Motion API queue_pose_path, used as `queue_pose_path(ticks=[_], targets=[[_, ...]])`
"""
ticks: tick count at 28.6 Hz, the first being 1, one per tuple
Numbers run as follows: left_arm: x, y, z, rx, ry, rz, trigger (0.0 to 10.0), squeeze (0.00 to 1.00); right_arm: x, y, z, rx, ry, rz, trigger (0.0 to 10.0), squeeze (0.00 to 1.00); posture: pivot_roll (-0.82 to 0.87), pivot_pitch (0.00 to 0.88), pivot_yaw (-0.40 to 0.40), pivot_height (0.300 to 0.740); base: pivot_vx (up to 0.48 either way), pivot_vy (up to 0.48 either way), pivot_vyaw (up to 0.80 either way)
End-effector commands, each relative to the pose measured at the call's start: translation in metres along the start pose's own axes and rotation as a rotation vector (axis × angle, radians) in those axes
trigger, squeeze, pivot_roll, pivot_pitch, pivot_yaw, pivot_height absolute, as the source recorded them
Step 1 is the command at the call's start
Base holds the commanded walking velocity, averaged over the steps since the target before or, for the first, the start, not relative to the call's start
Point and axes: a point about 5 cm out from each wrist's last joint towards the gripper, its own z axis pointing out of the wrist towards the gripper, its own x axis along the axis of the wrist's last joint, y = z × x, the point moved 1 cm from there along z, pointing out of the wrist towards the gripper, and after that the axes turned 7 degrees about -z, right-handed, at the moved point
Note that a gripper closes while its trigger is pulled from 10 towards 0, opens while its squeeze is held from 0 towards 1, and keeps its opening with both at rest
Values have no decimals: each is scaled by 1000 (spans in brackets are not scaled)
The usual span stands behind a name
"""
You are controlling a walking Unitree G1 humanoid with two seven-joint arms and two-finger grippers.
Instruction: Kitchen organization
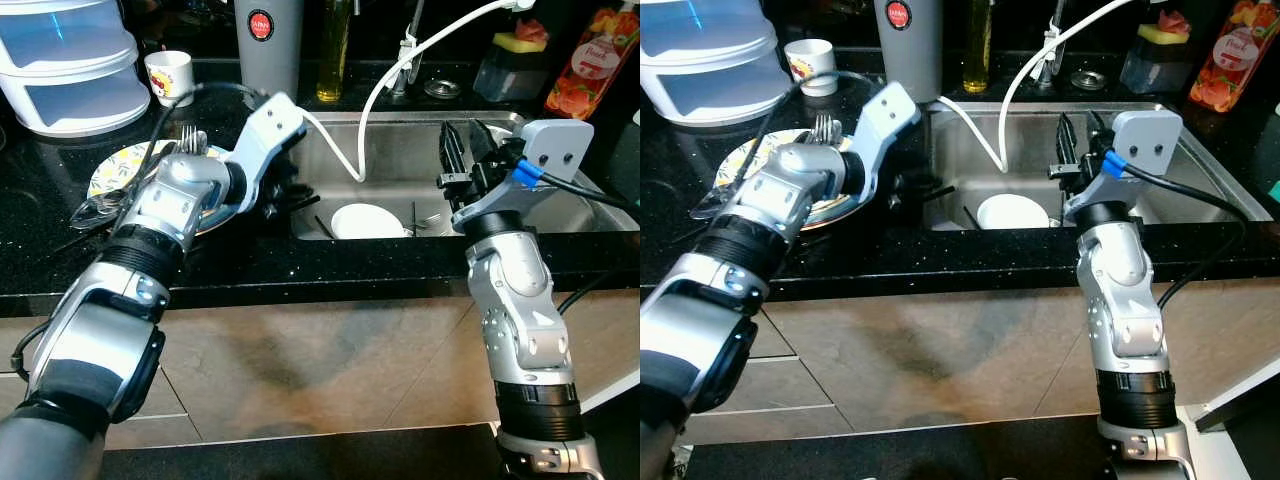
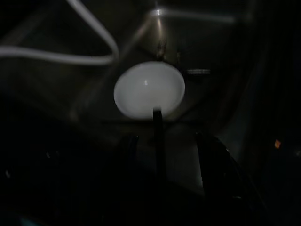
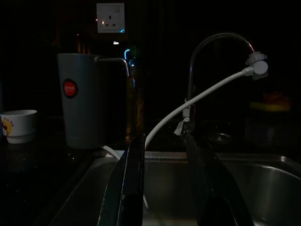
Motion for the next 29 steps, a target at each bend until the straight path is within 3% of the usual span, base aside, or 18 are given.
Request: queue_pose_path(ticks=[1, 10, 11, 12, 13, 17, 23, 28, 29], targets=[[-1, -3, -2, -4, -42, 45, 10000, 0, 4, 3, -2, -8, 8, -8, 10000, 0, -5, 58, -5, 740, 0, 0, 0], [-29, -5, -6, -29, -160, 84, 10000, 0, 3, 2, 0, -3, 6, -4, 10000, 0, 9, 47, -17, 740, 0, 0, 0], [-32, -5, -6, -33, -174, 90, 9294, 0, 3, 2, 1, -1, 8, -3, 10000, 0, 9, 45, -19, 740, 0, 0, 0], [-32, -5, -6, -33, -174, 90, 9294, 0, 3, 2, 1, -1, 8, -3, 10000, 0, 9, 45, -19, 740, 0, 0, 0], [-36, -5, -5, -30, -190, 96, 39, 0, 4, 2, 2, 1, 12, -3, 10000, 0, 10, 43, -21, 740, 0, 0, 0], [-37, -6, -4, -21, -184, 103, 0, 0, 4, 2, 3, 2, 13, -4, 10000, 0, 7, 43, -21, 740, 0, 0, 0], [-16, -11, -6, 29, -63, 90, 0, 0, 4, 4, 3, 0, 13, -7, 10000, 0, 8, 44, -24, 740, 0, 0, 0], [30, -19, -18, 89, 207, 48, 0, 0, 5, 4, 4, 0, 15, -5, 10000, 0, 7, 48, -27, 740, 0, 0, 0], [55, -23, -28, 126, 358, 17, 8902, 0, 5, 4, 4, 1, 14, -3, 10000, 0, 7, 50, -28, 740, 0, 0, 0]])
